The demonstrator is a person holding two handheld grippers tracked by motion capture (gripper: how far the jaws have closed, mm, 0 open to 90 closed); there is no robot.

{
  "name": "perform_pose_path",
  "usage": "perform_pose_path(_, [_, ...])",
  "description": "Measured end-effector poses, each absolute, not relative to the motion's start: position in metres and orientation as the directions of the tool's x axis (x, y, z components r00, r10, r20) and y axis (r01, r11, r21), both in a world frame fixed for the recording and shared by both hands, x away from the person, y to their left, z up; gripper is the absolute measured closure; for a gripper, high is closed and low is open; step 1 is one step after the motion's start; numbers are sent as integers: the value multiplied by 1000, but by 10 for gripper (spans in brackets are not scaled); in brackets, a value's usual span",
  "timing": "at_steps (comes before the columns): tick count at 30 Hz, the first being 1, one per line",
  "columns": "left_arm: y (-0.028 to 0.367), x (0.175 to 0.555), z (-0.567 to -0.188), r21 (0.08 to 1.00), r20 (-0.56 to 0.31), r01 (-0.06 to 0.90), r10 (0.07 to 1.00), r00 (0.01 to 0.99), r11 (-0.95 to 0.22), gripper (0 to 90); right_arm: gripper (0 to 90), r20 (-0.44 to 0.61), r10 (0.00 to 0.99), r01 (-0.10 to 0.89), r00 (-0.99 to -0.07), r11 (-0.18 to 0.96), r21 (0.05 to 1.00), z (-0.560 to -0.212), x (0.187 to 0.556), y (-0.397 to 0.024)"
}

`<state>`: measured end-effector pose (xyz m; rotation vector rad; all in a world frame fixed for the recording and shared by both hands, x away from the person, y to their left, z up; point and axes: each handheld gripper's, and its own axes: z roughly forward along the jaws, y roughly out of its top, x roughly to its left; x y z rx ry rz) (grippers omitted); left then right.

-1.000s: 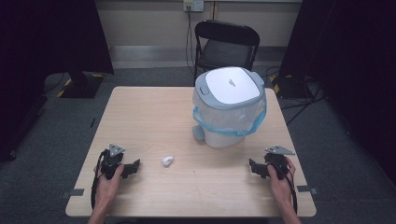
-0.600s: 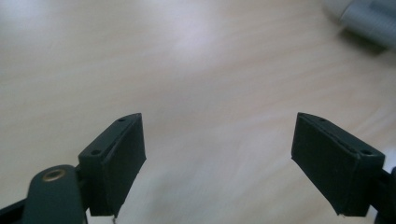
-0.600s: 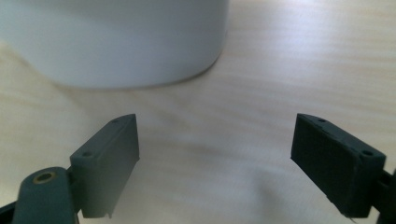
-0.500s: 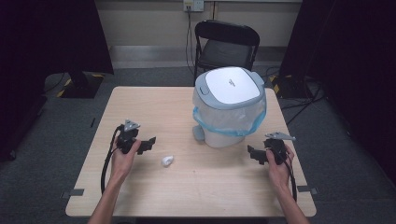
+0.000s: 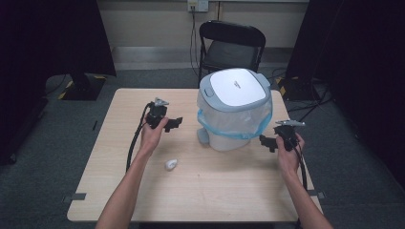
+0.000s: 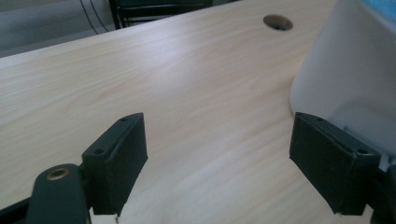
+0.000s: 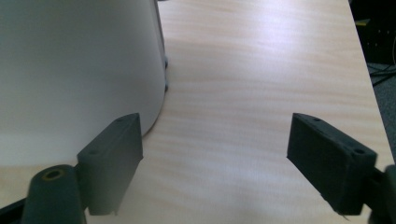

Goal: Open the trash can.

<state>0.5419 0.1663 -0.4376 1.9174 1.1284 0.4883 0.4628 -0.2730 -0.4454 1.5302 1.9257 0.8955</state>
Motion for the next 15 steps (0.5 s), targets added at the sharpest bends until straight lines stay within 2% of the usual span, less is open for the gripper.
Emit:
perform_pose_path(3, [157, 558, -438, 821, -148, 541, 846, 513, -185, 219, 184, -82, 965, 632, -249, 226, 742, -446, 473, -266])
perform_pose_path(6, [149, 571, -441, 825, -200, 547, 829, 522, -145, 220, 167, -21, 970, 613, -242, 170, 771, -442, 480, -268])
perform_pose_path(13, [119, 595, -452, 815, -165, 546, 823, 543, -197, 236, 174, 23, 981, 597, -192, 98, 797, -438, 498, -266])
perform_pose_path(15, [112, 600, -455, 810, -170, 551, 818, 550, -202, 241, 219, 18, 987, 594, -162, 83, 800, -437, 500, -263])
